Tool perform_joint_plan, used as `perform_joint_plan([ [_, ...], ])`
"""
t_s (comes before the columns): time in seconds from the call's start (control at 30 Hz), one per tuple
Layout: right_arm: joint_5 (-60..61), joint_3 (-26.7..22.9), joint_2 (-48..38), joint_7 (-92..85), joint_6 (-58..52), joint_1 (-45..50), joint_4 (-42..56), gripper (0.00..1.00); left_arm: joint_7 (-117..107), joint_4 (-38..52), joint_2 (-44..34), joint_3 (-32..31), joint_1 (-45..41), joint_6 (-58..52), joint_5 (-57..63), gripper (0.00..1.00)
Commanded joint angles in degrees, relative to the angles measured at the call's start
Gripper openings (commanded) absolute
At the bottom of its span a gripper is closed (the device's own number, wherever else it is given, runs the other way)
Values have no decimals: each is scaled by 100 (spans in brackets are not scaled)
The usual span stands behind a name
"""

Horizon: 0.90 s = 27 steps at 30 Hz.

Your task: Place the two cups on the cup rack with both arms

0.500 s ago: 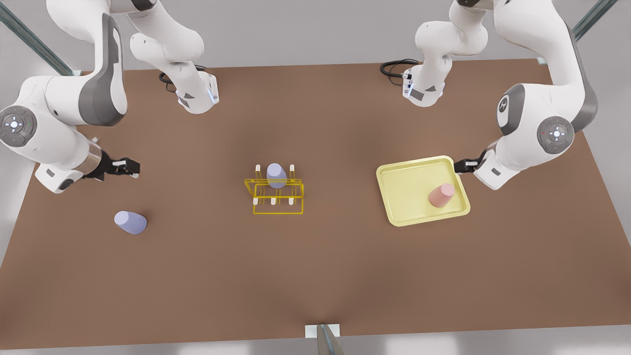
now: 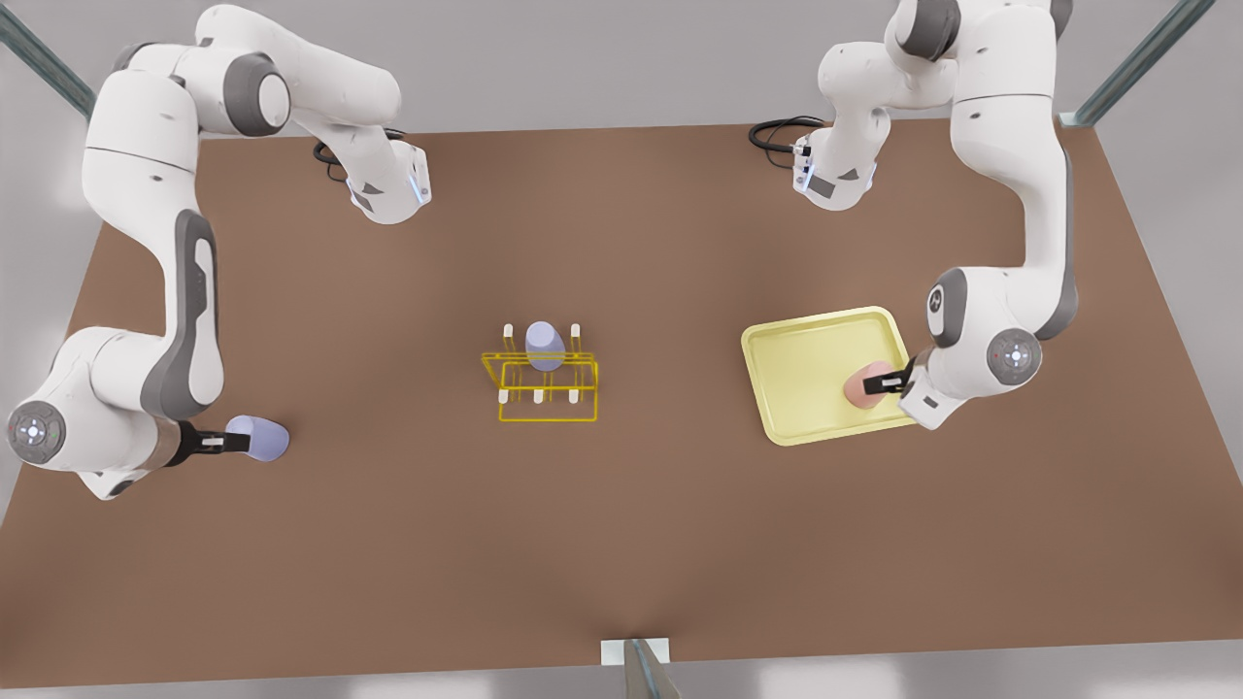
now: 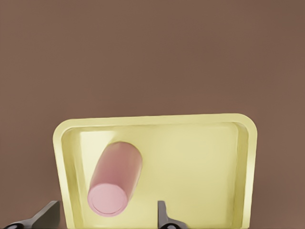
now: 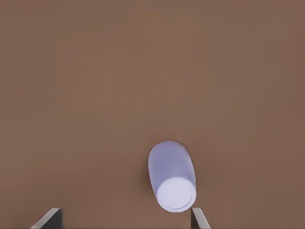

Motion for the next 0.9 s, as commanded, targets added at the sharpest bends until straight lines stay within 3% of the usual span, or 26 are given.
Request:
perform_joint_plan([
  [0.0, 37, -2, 82, -948, 662, -60, -33, 100, 7, -184, 1, 26, 19, 811, -41, 100],
  [0.43, -112, -11, -542, -1369, 2446, -359, -2054, 100, -2, -1678, 1, 35, 11, 2138, -49, 100],
  [0.87, -112, -20, -191, -1387, 2920, -482, -2520, 100, 7, -1713, 309, 35, 2, 2552, -58, 100],
])
